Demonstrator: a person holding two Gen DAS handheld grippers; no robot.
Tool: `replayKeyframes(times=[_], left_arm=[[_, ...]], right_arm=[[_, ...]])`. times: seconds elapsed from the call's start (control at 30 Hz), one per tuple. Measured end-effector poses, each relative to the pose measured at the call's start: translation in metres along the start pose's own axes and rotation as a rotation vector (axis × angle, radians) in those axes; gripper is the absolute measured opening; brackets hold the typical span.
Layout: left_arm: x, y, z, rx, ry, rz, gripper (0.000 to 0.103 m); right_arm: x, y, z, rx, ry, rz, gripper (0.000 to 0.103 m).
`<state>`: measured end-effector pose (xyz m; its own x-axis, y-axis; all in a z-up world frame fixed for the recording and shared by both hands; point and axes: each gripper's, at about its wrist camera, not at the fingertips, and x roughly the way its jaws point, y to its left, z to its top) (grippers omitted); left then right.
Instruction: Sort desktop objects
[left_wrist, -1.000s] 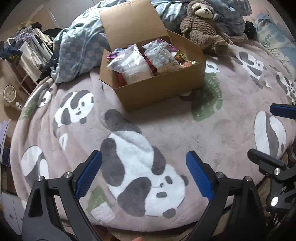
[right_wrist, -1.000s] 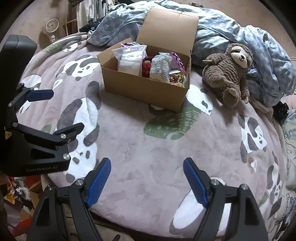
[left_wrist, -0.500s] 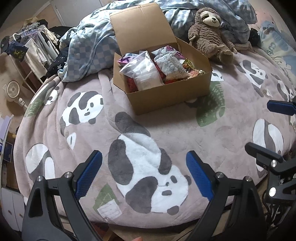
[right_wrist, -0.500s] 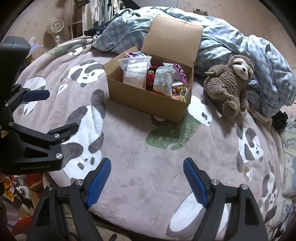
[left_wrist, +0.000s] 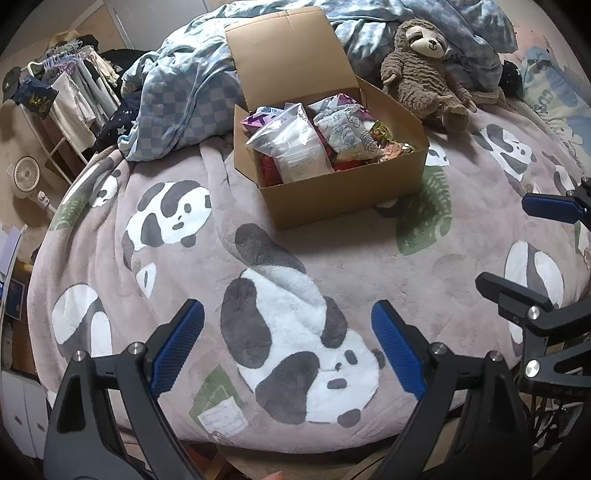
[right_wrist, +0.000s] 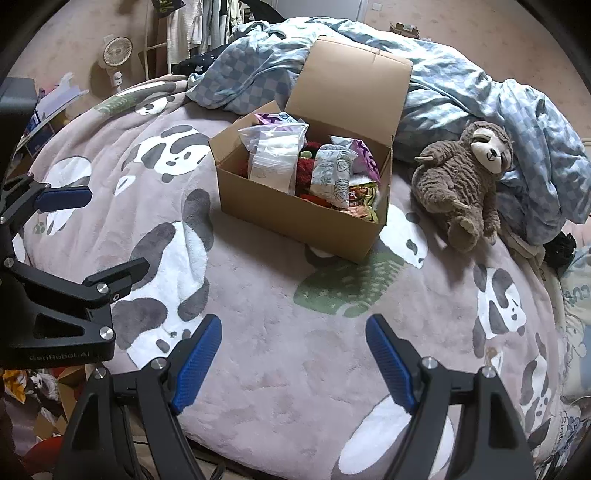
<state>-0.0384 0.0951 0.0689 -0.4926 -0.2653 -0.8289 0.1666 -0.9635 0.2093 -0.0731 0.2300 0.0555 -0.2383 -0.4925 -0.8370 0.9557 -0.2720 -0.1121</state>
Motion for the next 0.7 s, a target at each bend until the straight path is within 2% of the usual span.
replayKeyframes(times=[0.7], left_arm=[[0.004, 0.008, 0.007, -0.028, 0.012, -0.007, 0.092]], right_arm=[[0.004, 0.001, 0.011, 0.005, 0.0, 0.007, 0.081]])
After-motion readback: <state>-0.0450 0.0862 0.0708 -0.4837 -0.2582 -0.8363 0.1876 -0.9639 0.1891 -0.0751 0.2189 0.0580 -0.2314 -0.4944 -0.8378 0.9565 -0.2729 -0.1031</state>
